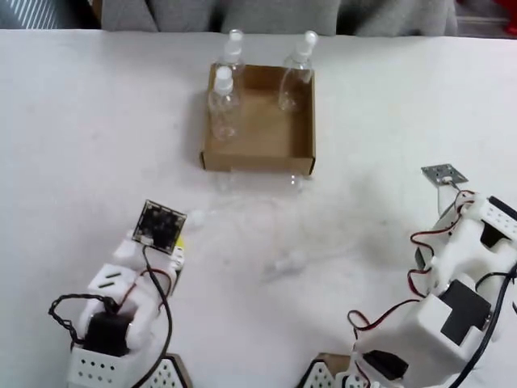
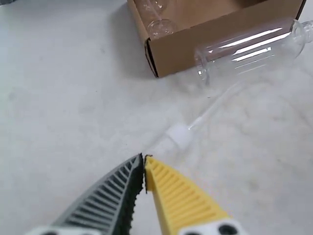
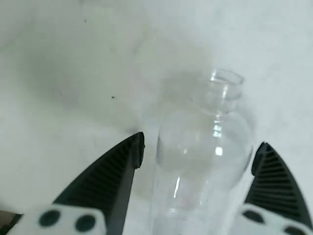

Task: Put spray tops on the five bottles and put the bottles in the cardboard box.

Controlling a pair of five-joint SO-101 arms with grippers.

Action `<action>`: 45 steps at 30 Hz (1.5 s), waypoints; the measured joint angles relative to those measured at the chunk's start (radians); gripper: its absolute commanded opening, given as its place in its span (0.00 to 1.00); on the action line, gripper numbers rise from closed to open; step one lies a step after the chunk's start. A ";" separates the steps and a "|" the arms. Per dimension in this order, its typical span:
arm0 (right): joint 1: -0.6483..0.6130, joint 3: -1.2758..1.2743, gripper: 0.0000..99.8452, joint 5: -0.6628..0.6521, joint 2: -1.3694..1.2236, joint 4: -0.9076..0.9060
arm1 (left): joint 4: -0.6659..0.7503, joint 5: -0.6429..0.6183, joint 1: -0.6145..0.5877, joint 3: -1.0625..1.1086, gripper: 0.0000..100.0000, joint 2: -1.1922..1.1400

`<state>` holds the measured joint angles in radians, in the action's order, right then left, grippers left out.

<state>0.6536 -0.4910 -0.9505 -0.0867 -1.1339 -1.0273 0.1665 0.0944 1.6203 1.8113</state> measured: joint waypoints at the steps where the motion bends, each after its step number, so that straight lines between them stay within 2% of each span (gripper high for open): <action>1: 0.000 0.000 0.31 -0.011 0.000 0.000 | 0.000 0.000 0.000 0.000 0.03 0.000; 6: 0.000 0.000 0.31 -0.028 0.000 0.000 | 0.000 0.000 0.000 0.000 0.03 0.000; 11: 0.000 0.000 0.24 -0.028 0.000 0.034 | 0.000 0.000 0.000 0.020 0.03 0.000; 34: -0.025 0.000 0.24 -0.028 0.000 0.075 | 0.000 0.000 0.000 0.021 0.03 0.000; 40: -0.025 0.000 0.31 -0.028 0.000 0.075 | 0.000 0.000 0.000 0.021 0.03 0.000; 45: -0.015 0.000 0.28 -0.028 0.000 0.075 | 0.000 0.000 0.000 0.021 0.03 0.000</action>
<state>0.6383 -0.4910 -0.9782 -0.0867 -1.0587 -1.0273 0.1665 0.0944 1.6418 1.8113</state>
